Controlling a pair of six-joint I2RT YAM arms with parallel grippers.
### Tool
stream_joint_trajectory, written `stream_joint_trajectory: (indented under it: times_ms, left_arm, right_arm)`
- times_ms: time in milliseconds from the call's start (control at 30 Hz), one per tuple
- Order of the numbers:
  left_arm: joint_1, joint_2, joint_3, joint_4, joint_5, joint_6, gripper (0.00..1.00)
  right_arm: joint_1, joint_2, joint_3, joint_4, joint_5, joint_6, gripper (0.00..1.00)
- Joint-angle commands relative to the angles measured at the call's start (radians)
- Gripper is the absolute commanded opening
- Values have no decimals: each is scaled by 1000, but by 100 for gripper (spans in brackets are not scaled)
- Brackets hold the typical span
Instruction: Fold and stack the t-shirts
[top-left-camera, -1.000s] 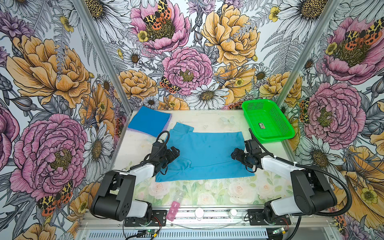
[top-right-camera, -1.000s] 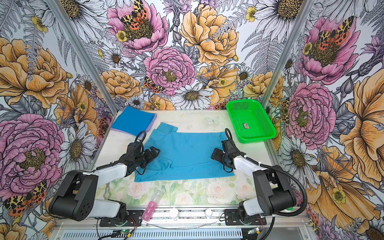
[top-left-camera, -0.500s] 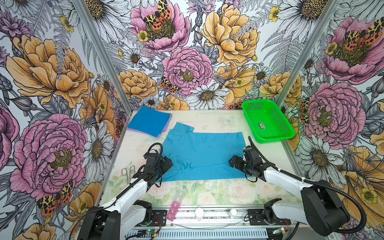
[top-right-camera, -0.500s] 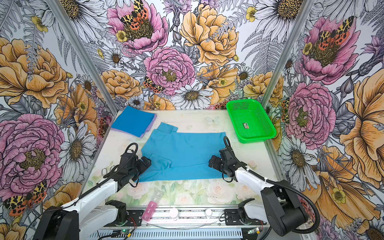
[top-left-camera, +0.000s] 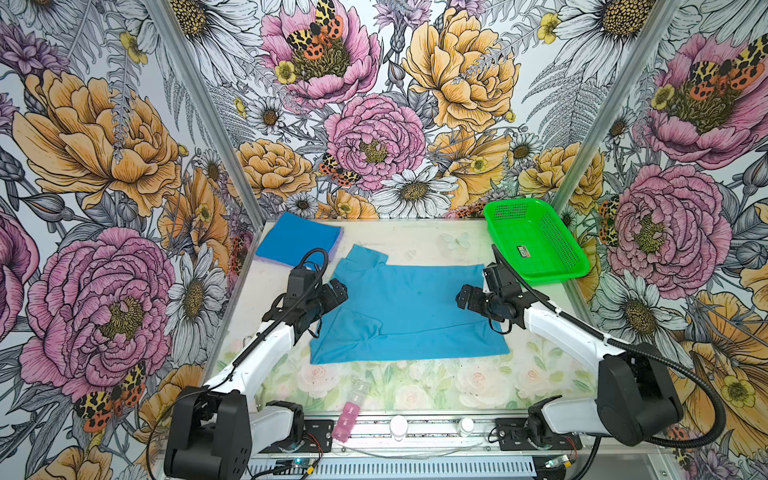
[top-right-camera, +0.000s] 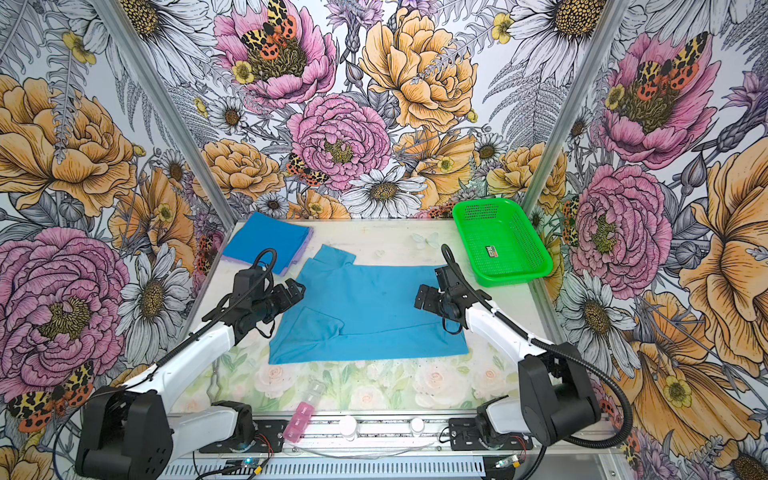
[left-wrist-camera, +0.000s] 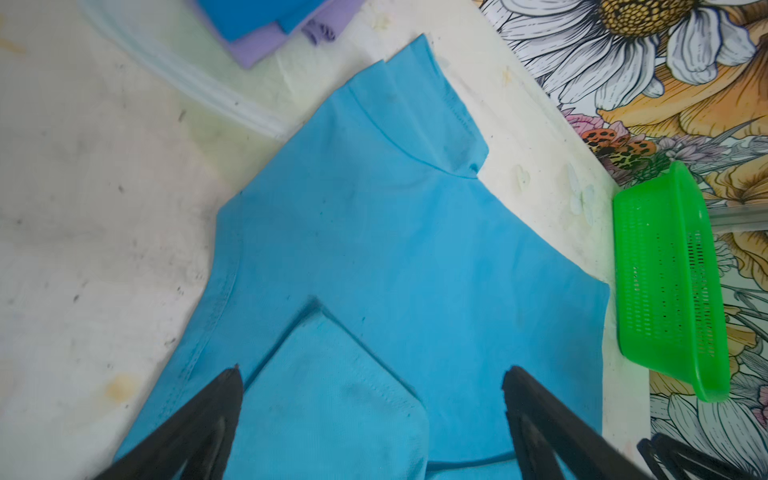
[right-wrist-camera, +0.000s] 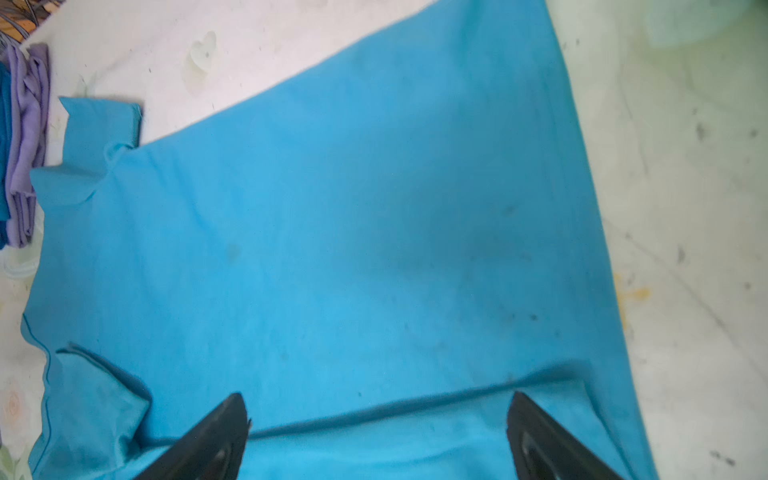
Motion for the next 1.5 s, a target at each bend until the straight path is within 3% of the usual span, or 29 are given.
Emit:
stream_joint_trajectory:
  times_ms: [0,300,500,600,767,1067,1267,1467]
  left_arm:
    - [40,99,98,23,90,93,99]
    - [12,284,302,23,62,98,99]
    - [-10,309,307,27,69,95,99]
    - [-13,303,286,39,72,91,99]
    - [-13,290,254,65,82,86,99]
    - [-11,304,235,111,107,73,99]
    - [-11,302,224,130,117,65,99]
    - [-3,306,215,143,127,62,99]
  right_arm:
    - [-50,105,117,-9,37,-117,98]
    - [-151,492,506,-68,100,-233,88]
    - [-157,671,694,-133,175,-253,63]
    - [-157,713,740,-148,232,-243,47]
    - [-158,751,766,-156,278,-216,37]
    - [-161,785,788,-179,324,-186,35]
    - [-167,842,841,-231,257,-173,35]
    - [-165,856,853,-241,248,-166,17]
